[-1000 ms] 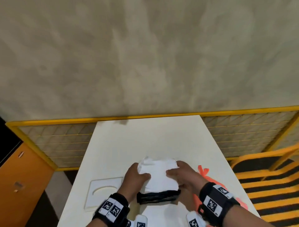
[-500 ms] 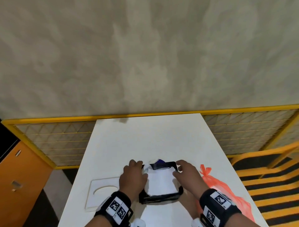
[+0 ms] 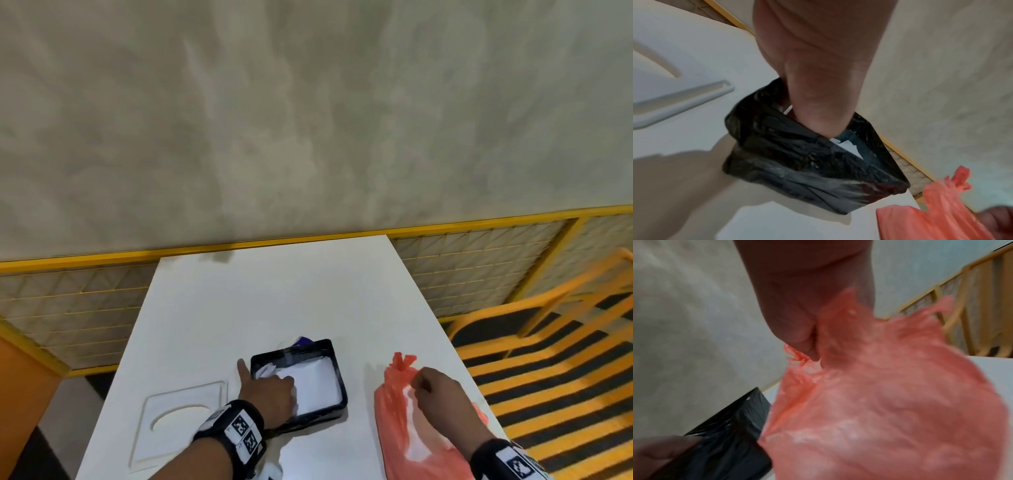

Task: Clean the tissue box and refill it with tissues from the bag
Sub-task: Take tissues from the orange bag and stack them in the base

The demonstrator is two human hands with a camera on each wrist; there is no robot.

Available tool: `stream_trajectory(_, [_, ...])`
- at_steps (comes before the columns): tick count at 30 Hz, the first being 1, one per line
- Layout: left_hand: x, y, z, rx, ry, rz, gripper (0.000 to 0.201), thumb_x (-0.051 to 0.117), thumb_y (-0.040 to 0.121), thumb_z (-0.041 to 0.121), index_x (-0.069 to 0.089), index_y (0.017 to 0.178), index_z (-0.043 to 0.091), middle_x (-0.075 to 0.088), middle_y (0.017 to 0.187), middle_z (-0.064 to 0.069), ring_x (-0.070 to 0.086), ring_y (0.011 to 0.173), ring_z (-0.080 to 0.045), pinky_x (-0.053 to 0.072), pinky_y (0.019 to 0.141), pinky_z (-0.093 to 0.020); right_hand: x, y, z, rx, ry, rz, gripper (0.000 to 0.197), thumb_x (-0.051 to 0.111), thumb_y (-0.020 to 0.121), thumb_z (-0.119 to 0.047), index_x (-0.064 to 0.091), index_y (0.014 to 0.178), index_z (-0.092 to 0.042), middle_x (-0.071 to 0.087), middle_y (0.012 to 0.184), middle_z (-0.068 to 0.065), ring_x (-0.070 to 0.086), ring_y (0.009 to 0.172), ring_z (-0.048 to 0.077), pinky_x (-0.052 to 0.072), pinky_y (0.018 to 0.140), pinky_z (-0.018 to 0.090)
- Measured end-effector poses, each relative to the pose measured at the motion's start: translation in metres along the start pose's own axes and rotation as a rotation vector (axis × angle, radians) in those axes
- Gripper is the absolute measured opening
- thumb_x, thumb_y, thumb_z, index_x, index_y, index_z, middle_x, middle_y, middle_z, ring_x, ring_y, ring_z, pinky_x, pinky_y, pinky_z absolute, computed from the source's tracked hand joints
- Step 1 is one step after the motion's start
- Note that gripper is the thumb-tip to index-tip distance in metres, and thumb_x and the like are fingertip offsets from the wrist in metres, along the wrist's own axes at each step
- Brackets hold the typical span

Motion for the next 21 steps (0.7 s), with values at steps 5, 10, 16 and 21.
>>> stream_trajectory(5, [-0.034,-0.004,0.011,-0.088,-0.191,0.179,0.025,0.040,0.099,0.027,0.063,0.109,0.026,0.057,0.081,0.012,0.056,0.093,-0.017,0.009,0.115,-0.066,0.015,0.000,0.025,-0.076,-0.133,-0.030,0.028,0.050,0.091,-0.011,0.066,0.095,-0.034,0.068,0.105,-0.015,0.060,0.092,0.000,0.046,0.082,0.014])
stream_trajectory(10, [-0.078,-0.024,0.090,0.353,-0.319,0.496,0.025,0.039,0.090,0.033,0.062,0.086,0.023,0.067,0.087,0.002,0.061,0.082,-0.022,0.042,0.072,-0.035,0.029,0.003,0.001,-0.414,-0.305,-0.101,0.054,0.058,0.084,-0.010,0.053,0.133,-0.032,0.049,0.142,-0.016,0.042,0.135,0.010,0.033,0.111,0.026])
stream_trajectory(16, [-0.058,-0.037,0.197,0.691,-0.219,0.291,0.026,0.049,0.089,0.022,0.064,0.110,0.019,0.066,0.110,-0.006,0.060,0.103,-0.033,0.051,0.080,-0.044,0.037,0.007,0.001,-0.395,-0.461,-0.270,0.046,0.057,0.085,-0.034,0.048,0.129,-0.023,0.056,0.129,0.002,0.054,0.115,0.023,0.046,0.095,0.038])
stream_trajectory(21, [-0.047,-0.021,0.207,0.534,-0.212,0.202,0.025,0.052,0.092,0.024,0.061,0.114,0.020,0.064,0.121,-0.006,0.058,0.109,-0.037,0.046,0.085,-0.045,0.031,0.006,0.007,-0.402,-0.409,-0.306,0.038,0.049,0.085,-0.016,0.058,0.120,-0.027,0.063,0.124,-0.003,0.057,0.114,0.017,0.046,0.097,0.031])
Point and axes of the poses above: each hand's wrist, its own y-axis towards the middle knuckle, its own x-axis out of the palm, z = x × y, the point moved 7 cm from there along y, towards the middle knuckle
